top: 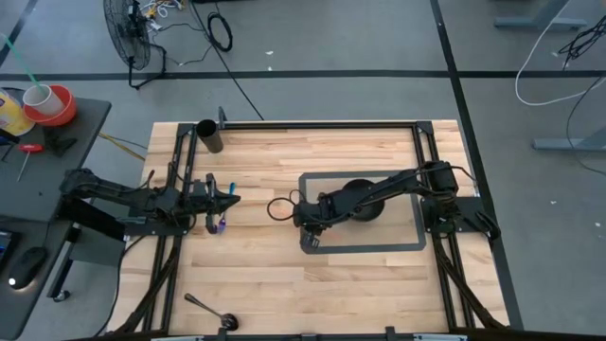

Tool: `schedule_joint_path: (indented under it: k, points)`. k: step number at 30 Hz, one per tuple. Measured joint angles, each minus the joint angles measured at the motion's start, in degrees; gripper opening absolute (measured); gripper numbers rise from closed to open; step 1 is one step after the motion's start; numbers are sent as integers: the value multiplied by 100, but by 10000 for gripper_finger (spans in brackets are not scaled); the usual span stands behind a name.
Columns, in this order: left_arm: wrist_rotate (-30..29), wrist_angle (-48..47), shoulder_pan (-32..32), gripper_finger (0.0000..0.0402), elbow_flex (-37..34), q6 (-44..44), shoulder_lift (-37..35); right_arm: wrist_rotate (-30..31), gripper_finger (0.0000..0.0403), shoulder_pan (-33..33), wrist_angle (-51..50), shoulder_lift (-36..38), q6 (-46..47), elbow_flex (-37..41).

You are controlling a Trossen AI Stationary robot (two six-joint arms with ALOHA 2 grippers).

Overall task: Pick & Place Utensil
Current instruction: Move the orange straw to the middle of the table, then put the black cup on the gray mat to the top left of the black bowl

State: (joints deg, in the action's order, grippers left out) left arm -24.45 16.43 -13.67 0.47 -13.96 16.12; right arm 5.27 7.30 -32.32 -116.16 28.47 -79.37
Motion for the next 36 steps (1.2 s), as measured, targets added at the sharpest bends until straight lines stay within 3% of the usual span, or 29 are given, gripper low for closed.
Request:
schedule_joint_path:
  k: [8,12,16,21,27,30,33,36]
  points:
    - [-602,-108,0,30,44,-187,1,40,116,25,-16,239,-544,-235]
    - [-843,-370,110,78,395,-75,41,528,144,84,-143,787,-919,-245]
    - [-1503,-841,395,127,743,-63,191,1458,162,284,-281,1360,-1219,-248]
    - [-1845,-2034,882,188,1314,-798,583,2219,178,521,-286,1820,-1377,-251]
    - [-1971,-2409,1540,275,1868,-1525,1316,2403,182,563,-276,1859,-1392,-251]
    - [-2380,-3064,1912,298,2166,-2276,1770,2401,179,559,-240,1801,-1380,-225]
    - [-2338,-3553,2259,306,2370,-2679,2181,2374,175,571,133,1813,-1300,-42]
    - [-1679,-3440,2501,307,2467,-2739,2448,2334,173,574,235,1821,-1290,152]
